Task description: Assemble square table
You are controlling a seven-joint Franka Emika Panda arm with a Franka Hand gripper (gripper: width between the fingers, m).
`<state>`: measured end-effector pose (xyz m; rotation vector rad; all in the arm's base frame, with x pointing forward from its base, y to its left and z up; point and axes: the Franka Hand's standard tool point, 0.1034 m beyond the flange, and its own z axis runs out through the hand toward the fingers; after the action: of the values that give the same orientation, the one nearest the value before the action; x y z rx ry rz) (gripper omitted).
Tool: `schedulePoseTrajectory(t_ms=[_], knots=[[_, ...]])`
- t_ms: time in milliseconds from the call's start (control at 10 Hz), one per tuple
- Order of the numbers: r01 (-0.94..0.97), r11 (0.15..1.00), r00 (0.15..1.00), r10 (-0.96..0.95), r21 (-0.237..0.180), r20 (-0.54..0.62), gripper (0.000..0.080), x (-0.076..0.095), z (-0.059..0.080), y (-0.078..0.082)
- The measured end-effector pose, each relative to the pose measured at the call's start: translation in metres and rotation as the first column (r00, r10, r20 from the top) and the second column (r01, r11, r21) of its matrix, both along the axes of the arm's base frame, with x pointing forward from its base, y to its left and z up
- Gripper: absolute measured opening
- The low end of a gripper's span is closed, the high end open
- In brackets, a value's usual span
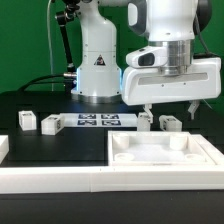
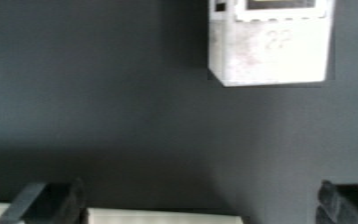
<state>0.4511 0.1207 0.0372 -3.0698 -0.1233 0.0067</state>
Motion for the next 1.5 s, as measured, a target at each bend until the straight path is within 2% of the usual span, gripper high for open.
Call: schedulePoseTrajectory(t_ms=[300, 600, 800, 1000, 1500], knots=[[-0.01, 1.0, 0.999, 0.009, -0.006, -0.043, 0.0649, -0.005, -0.002, 0.001], [-0.058, 0.998, 0.967, 0.05, -0.025, -0.251, 0.0649, -0.018, 0.0, 0.008], [-0.079, 0.996, 0.924, 0.062, -0.029, -0.376, 0.0649, -0.023, 0.0, 0.015], [-0.087, 0.996, 0.863, 0.057, -0.036, -0.502, 0.0649, -0.024, -0.001, 0.013], [-0.124, 0.992, 0.696, 0.063, -0.033, -0.715, 0.0649, -0.031, -0.011, 0.022]])
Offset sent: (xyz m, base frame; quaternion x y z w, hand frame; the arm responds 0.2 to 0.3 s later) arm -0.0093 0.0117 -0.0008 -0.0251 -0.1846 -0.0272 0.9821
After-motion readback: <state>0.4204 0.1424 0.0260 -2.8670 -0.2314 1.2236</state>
